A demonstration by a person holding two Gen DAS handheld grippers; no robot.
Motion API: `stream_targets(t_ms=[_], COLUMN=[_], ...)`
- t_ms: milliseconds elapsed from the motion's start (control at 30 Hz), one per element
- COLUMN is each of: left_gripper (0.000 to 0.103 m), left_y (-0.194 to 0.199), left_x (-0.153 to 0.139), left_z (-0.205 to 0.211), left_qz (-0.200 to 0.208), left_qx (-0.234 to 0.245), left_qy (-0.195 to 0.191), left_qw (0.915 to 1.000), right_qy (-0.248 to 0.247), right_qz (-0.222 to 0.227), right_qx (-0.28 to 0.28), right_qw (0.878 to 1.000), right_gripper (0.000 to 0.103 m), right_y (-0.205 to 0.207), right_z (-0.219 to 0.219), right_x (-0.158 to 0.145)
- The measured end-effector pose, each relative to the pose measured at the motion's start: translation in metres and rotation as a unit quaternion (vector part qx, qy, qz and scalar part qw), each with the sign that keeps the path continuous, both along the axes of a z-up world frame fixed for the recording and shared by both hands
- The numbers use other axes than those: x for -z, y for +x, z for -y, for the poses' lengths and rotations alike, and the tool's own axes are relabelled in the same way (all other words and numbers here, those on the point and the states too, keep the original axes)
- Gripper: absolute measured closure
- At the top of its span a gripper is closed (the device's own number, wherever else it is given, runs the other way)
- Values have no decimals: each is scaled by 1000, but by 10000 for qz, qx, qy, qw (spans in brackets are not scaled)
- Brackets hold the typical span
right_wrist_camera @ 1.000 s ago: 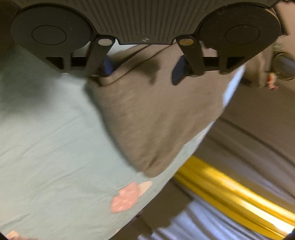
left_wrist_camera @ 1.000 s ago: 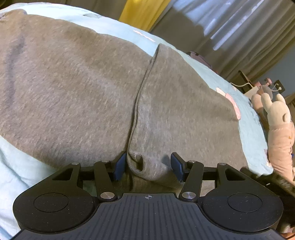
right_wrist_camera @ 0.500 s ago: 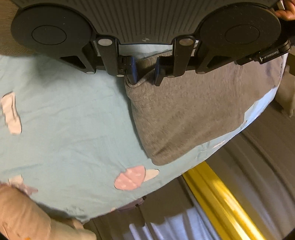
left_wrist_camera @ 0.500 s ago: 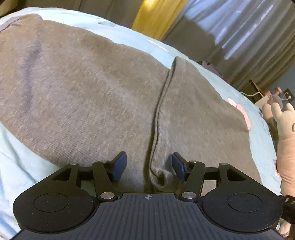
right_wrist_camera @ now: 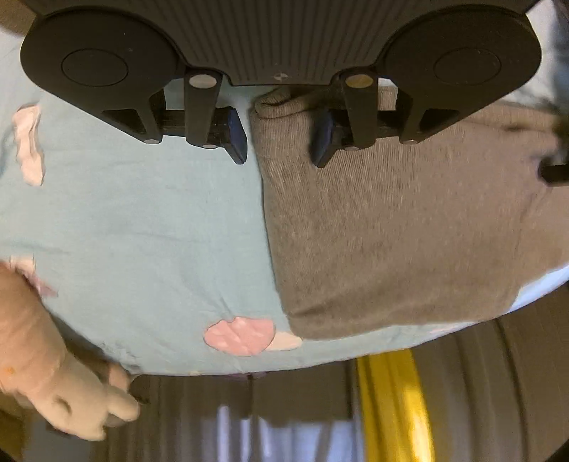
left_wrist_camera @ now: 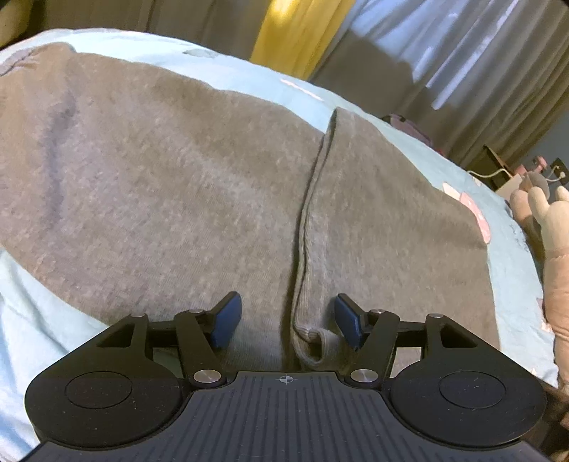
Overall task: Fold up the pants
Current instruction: 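Grasp the waistband with the left gripper and lift it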
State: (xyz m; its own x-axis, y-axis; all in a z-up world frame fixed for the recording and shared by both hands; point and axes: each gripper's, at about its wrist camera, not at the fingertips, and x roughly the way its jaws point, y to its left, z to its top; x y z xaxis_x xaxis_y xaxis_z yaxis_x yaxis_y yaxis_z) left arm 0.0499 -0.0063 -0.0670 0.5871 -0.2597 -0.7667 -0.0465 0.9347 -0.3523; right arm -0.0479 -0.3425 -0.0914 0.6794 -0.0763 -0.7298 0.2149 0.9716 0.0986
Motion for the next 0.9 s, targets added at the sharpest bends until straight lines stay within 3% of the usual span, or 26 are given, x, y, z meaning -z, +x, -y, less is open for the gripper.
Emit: stream_targets(t_ms=[100,133,167,267,533,700,767,900], left_gripper=[38,38,38,38,38,35,36,27], left_y=[-3,-4,-3,0,46,89,107,130], left_x=[-7,-10,-12,-13,-22,-29,-25,-8], left_z=[-5,-7,-9,-14,3,41,56,68], left_qz=[292,398,485,595,625,806,830,719], left_qx=[-110,-155,-203,-330,-78,355,429,461], left_qy=[3,-61,-156,-242,18,562,956,1549], left_qw=[9995,9991,9985,9974,9980,9945,9910,9842], right_qy=[109,104,121,458,856,878,876,900], right_qz=[469,570,560,-10,159,260,297,361], right_qx=[-95,-91,-30,151,192,160,138,66], right_qw=[9988,9983,9984,9988,9960,9957,9956,9953], right_gripper=[58,49,40,39,24,18,14,8], right_y=[-5,-7,-8,5,14,18,19,22], right_z=[5,7,8,18,30,29,29,29], right_x=[-13,-13,-10,6,16,19,20,23])
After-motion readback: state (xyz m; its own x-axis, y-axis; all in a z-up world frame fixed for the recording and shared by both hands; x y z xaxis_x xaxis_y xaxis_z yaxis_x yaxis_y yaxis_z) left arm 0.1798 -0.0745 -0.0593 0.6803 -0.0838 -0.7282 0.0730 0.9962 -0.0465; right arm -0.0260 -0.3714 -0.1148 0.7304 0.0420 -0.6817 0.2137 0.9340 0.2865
